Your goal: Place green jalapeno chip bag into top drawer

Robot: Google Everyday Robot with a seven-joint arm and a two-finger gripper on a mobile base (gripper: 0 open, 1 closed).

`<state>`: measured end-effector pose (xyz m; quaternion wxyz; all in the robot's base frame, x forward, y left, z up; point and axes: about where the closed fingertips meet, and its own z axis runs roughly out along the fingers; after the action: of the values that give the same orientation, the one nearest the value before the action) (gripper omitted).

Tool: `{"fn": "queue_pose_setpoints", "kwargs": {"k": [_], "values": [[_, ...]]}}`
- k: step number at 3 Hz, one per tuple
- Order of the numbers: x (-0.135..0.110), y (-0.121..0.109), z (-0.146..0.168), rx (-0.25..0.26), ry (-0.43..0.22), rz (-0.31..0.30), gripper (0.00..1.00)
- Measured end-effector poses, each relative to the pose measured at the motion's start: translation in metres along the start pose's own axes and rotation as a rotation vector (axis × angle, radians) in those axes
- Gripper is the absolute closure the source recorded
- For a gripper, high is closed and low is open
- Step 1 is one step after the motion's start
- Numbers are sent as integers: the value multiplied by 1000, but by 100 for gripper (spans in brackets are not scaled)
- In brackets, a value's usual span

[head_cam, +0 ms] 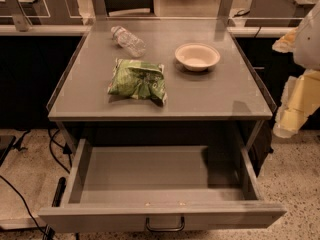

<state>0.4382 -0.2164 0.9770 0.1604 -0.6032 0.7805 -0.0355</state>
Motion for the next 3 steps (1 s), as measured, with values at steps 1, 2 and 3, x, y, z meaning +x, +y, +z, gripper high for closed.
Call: {"fn": "queue_pose_setpoints", "kwargs": {"k": [1,2,3], "values": [[-2,-3,1,14,-5,-3,0],[-12,-12,7,35,-48,-12,0],[-30,-22,19,44,-113,-29,0]]}}
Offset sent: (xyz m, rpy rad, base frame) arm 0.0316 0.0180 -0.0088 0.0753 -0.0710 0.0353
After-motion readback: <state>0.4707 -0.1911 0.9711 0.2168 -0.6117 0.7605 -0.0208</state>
